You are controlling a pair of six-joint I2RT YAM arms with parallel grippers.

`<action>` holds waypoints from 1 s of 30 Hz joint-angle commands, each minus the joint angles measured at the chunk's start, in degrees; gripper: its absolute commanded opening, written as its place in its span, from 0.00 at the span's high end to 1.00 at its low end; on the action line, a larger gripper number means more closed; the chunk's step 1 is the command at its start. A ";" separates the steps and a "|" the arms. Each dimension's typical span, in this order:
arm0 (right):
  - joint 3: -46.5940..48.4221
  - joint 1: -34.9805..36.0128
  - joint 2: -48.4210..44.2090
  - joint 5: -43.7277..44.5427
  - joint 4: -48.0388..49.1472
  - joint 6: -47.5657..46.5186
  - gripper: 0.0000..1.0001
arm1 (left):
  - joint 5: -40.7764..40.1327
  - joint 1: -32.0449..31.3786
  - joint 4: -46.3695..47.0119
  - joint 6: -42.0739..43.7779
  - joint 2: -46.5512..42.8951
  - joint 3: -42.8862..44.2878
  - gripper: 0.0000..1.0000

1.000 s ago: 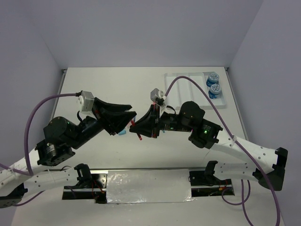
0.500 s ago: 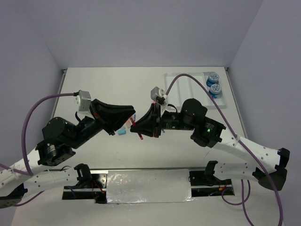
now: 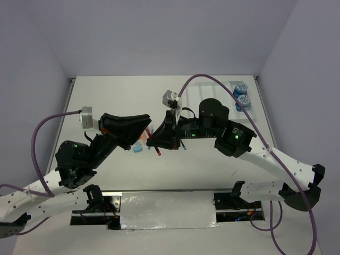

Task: Sort the stationery into containers
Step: Place the pen in the storage box.

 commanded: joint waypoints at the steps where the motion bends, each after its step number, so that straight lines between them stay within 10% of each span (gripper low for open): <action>1: 8.70 -2.97 0.36 4.40 20.33 1.10 1.00 | 11.56 -2.13 -14.94 -5.16 4.05 -8.25 1.00; 8: -7.09 -3.24 -2.18 5.90 17.69 -0.75 1.00 | -11.89 -2.04 -37.24 -2.71 3.60 4.97 0.95; 11: -16.60 -3.94 -5.52 8.27 18.06 -0.48 1.00 | -23.32 -2.04 -44.53 -1.74 7.02 15.79 0.43; 12: -18.09 -4.20 -6.75 9.23 17.26 -0.83 1.00 | -26.74 -1.96 -46.22 -2.08 7.90 21.12 0.08; 13: -20.72 -4.82 -7.46 12.55 15.69 -1.88 1.00 | -33.99 -1.96 -48.23 -3.13 9.74 24.05 0.01; 20: -23.77 -29.56 -7.66 17.57 -1.17 -0.73 1.00 | -50.94 -1.96 -63.80 -8.07 13.72 44.99 0.01; 30: 6.13 -49.11 28.61 37.52 -25.54 -7.51 1.00 | -36.89 -1.96 -67.32 -4.99 3.08 22.61 0.01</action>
